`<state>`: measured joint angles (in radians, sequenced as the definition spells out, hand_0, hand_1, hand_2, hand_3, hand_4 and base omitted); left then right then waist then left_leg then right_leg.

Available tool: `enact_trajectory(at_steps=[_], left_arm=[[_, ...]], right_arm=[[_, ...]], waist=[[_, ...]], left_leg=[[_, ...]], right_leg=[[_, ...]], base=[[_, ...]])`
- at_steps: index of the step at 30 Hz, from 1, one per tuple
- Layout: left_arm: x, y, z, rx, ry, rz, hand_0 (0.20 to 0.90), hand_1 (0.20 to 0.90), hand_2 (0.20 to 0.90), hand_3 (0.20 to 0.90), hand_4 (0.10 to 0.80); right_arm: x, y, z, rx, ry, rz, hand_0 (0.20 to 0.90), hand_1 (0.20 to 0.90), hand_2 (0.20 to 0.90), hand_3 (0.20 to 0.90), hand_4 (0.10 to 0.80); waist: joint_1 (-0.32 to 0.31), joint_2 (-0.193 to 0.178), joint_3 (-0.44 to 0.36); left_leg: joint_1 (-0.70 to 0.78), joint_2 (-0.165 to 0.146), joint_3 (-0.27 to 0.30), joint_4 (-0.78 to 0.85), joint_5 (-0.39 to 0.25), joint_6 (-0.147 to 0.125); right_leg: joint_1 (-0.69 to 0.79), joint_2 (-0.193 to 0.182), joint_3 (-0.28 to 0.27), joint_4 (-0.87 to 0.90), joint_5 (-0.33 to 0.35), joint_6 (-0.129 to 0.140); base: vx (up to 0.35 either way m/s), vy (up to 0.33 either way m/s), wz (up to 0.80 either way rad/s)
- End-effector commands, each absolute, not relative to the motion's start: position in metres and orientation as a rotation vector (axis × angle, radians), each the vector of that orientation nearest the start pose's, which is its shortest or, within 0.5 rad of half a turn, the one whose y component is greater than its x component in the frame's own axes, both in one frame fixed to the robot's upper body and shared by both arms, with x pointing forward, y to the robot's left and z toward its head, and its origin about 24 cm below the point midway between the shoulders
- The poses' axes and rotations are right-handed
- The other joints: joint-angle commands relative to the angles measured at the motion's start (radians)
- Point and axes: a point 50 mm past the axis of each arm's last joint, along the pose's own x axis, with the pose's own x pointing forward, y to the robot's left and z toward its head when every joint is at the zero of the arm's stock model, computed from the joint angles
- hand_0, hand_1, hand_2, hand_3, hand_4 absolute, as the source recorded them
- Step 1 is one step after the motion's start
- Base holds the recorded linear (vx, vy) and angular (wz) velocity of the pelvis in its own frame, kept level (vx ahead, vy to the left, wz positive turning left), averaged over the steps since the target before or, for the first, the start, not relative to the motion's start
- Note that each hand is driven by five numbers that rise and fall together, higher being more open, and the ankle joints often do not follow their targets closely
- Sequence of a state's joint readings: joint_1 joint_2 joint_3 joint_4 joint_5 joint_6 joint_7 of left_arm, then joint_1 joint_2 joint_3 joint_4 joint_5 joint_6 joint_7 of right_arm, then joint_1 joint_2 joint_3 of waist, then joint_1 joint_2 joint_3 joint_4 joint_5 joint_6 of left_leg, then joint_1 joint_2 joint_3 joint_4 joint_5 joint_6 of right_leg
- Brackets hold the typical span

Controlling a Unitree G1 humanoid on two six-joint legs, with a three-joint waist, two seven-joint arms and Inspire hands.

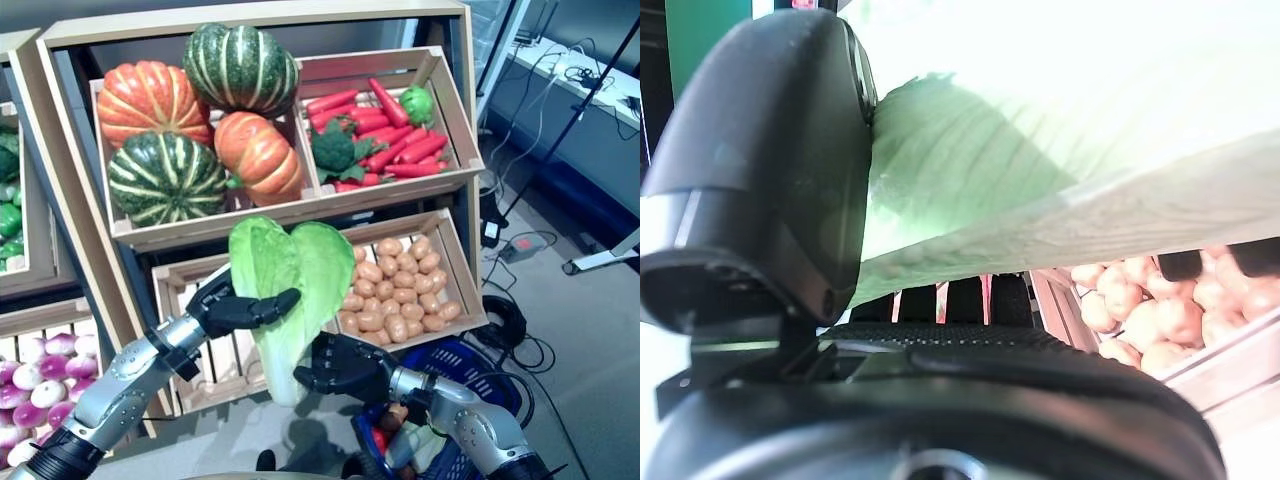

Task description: Put vegetables into the basket

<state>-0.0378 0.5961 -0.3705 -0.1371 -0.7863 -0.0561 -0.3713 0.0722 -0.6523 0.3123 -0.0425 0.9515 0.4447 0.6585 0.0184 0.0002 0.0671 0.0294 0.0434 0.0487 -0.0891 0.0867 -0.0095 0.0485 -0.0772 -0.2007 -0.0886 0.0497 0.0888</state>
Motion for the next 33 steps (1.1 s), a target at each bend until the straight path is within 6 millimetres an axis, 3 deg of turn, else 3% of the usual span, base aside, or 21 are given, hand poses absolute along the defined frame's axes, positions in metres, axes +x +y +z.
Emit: enact_trajectory(at_steps=[1,14,15,16,24,31,32,33], left_arm=[[0.238,0.104,0.136,-0.428,-0.339,-1.014,0.300,0.300,0.300,0.300,0.400],[0.221,0.075,0.132,-0.547,-0.288,-1.326,0.300,0.300,0.300,0.300,0.400],[0.220,0.073,0.134,-0.534,-0.304,-1.341,0.300,0.300,0.300,0.300,0.400],[0.219,0.072,0.135,-0.525,-0.313,-1.352,0.300,0.300,0.300,0.300,0.400],[0.220,0.073,0.134,-0.437,-0.317,-1.356,0.300,0.300,0.300,0.300,0.400],[0.228,0.093,0.130,-0.337,-0.300,-1.214,0.300,0.300,0.300,0.300,0.400],[0.230,0.097,0.129,-0.321,-0.297,-1.181,0.413,0.413,0.413,0.413,0.475],[0.232,0.103,0.128,-0.298,-0.294,-1.142,0.752,0.752,0.752,0.752,0.701]], right_arm=[[0.202,-0.127,0.037,0.595,0.474,1.180,0.900,0.900,0.900,0.900,0.800],[0.197,-0.112,0.025,0.594,0.588,1.309,0.900,0.900,0.900,0.900,0.800],[0.196,-0.111,0.023,0.586,0.593,1.312,0.545,0.545,0.545,0.545,0.563],[0.196,-0.110,0.022,0.592,0.597,1.301,0.300,0.300,0.300,0.300,0.400],[0.199,-0.113,0.021,0.629,0.577,1.233,0.300,0.300,0.300,0.300,0.400],[0.208,-0.130,0.022,0.707,0.496,0.970,0.300,0.300,0.300,0.300,0.400],[0.211,-0.135,0.023,0.719,0.469,0.919,0.300,0.300,0.300,0.300,0.400],[0.213,-0.140,0.024,0.744,0.447,0.863,0.300,0.300,0.300,0.300,0.400]], waist=[[0.014,-0.045,-0.079],[0.010,-0.043,-0.092],[0.010,-0.043,-0.093],[0.009,-0.043,-0.092],[0.005,-0.043,-0.094],[-0.002,-0.037,-0.096],[-0.003,-0.037,-0.095],[-0.005,-0.036,-0.095]], left_leg=[[0.021,0.000,-0.020,0.002,-0.079,-0.028],[0.021,-0.001,-0.020,0.002,-0.077,-0.025],[0.020,-0.001,-0.020,0.002,-0.077,-0.025],[0.020,-0.001,-0.019,0.002,-0.077,-0.025],[0.020,-0.002,-0.021,0.002,-0.078,-0.023],[0.019,0.000,-0.014,0.002,-0.075,-0.021],[0.019,0.001,-0.013,0.002,-0.075,-0.021],[0.017,0.001,-0.012,0.002,-0.074,-0.021]], right_leg=[[0.029,-0.060,0.000,0.001,0.017,0.048],[0.025,-0.060,0.015,0.001,0.023,0.050],[0.024,-0.060,0.016,0.001,0.023,0.050],[0.023,-0.060,0.017,0.001,0.024,0.050],[0.023,-0.059,0.024,0.001,0.023,0.051],[0.021,-0.059,0.026,0.001,0.024,0.053],[0.020,-0.059,0.025,0.001,0.025,0.053],[0.018,-0.060,0.024,0.001,0.025,0.053]], base=[[0.000,0.000,0.00],[0.000,0.000,0.00],[0.000,0.000,0.00],[0.000,0.000,0.00],[0.000,0.000,0.00],[0.000,0.000,0.00],[0.000,0.000,0.00],[0.000,0.000,0.00]])
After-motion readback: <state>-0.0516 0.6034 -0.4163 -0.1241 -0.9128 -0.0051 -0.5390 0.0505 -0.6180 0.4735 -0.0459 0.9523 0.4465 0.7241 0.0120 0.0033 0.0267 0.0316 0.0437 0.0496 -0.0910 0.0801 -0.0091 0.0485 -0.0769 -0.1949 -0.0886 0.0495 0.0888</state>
